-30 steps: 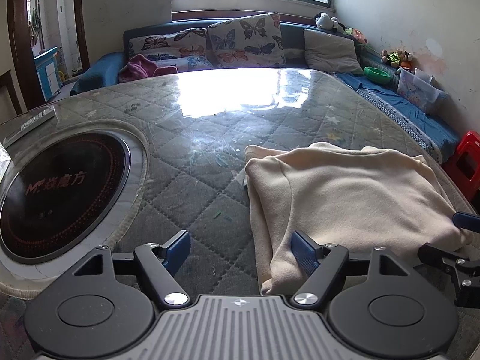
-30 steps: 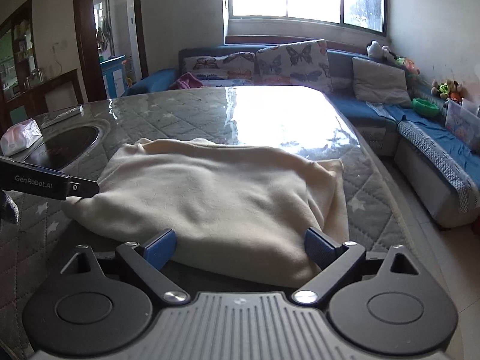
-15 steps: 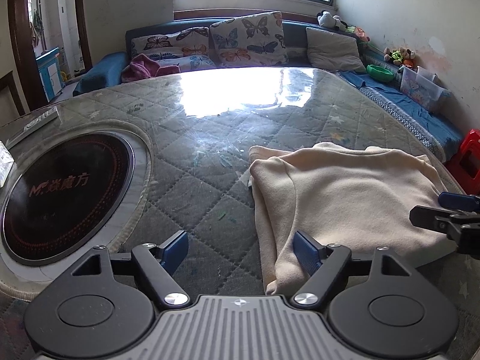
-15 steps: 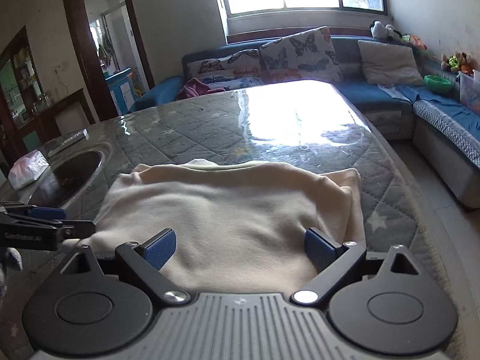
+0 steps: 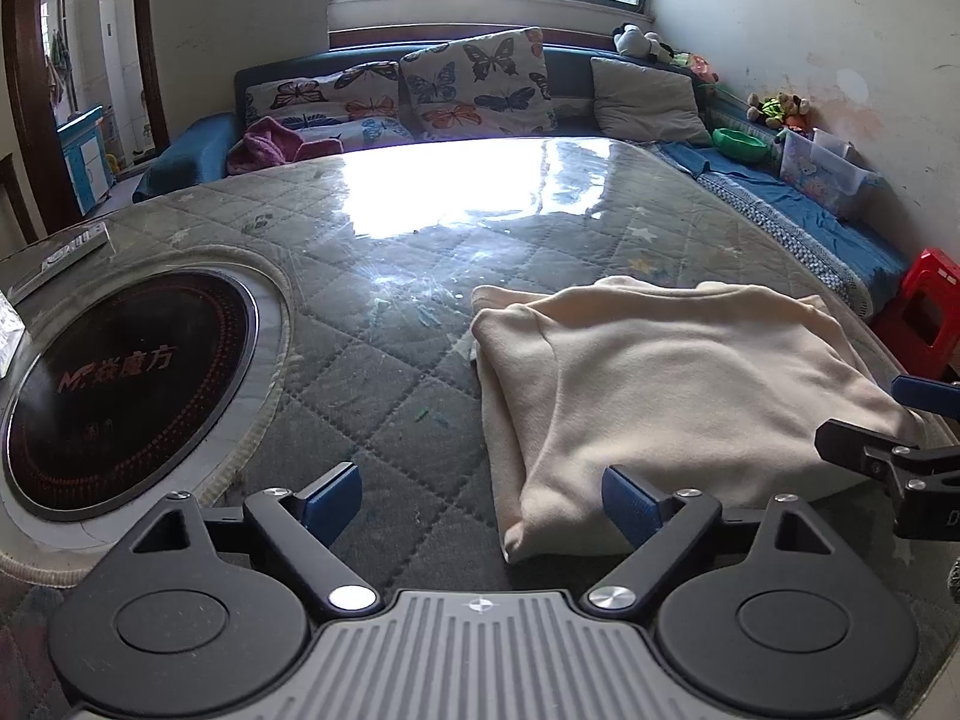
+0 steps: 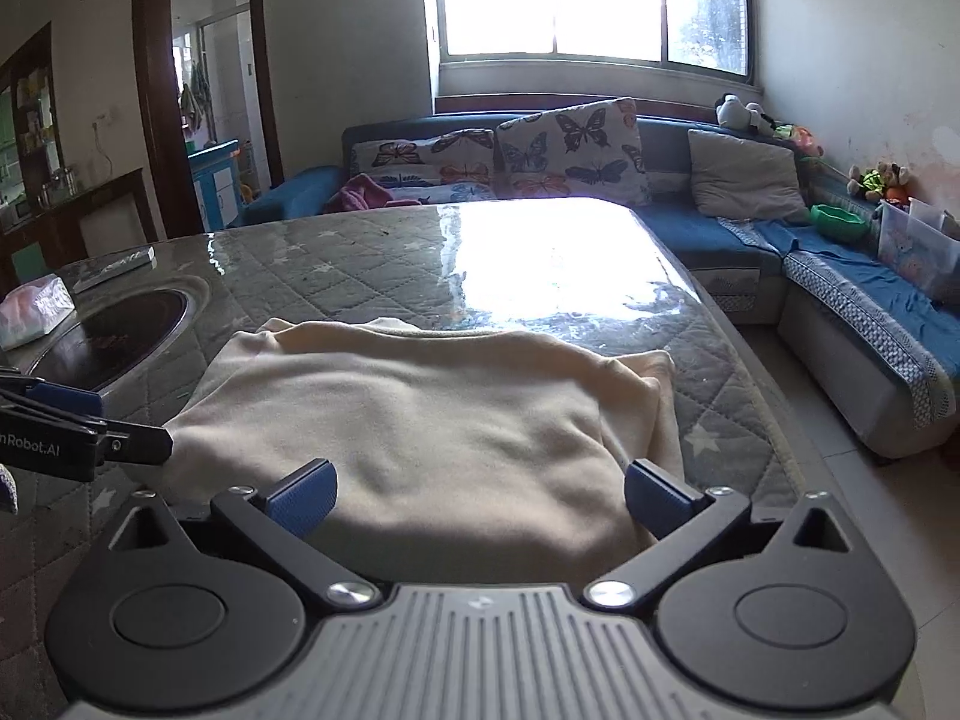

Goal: Fold clothes

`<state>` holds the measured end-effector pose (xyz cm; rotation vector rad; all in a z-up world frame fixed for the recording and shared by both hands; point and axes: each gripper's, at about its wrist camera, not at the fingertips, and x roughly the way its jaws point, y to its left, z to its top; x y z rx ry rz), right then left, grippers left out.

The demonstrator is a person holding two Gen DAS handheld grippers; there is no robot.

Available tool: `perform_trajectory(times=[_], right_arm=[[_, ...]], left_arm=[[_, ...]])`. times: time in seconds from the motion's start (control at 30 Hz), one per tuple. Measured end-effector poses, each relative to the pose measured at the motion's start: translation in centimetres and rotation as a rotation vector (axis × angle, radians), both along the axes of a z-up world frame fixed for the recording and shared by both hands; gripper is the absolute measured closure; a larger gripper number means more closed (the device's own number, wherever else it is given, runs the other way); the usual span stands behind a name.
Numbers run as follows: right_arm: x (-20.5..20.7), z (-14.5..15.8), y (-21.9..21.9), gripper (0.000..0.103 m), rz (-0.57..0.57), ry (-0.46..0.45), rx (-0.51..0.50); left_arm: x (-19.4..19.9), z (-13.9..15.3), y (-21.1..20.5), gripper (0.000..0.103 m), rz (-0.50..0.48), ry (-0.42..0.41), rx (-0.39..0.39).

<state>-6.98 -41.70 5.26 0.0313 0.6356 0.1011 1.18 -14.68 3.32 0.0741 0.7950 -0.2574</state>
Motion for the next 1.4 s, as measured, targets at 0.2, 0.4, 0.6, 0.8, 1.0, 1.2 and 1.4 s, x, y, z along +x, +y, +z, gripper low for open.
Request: perform_trajectory(times=[0.2,0.4,0.6,0.8,1.0,1.2,1.4], right_arm=[[-1.4,0.2,0.1,0.0,-0.031,0.012,0.022],[-2.5,0.0,0.4,0.0,-0.053,0.02,0.007],[-3.7,-0.2,0.7,0.0,-0.073,0.021,-0.001],[-4.6,-0.1,0.8,0.0,-0.083,0.017,-0.005],[-5.3,0.0,1.0,0.0,-0.084,0.013,-0.017],[-6.1,0.1,1.2,0.0,-0.085,0.006,-0.014],[-6.7,0.1,1.1,0.0,-0.089,0.002,-0.008]], left_arm=[[-1.1,-0.1,-0.1,0.005,-0.028,-0.001,0.005],[-2.2,-0.4,-0.2,0.002,-0.051,0.002,0.012],[-3.1,-0.4,-0.2,0.0,-0.064,0.002,0.009],[-3.9,-0.4,-0.2,0.0,-0.07,0.004,0.005],[-4.6,-0.4,-0.1,0.0,-0.072,0.002,0.005],[-5.4,-0.1,-0.2,0.0,-0.083,-0.007,0.008],[-6.2,0.0,-0.5,0.0,-0.098,-0.016,0.014]])
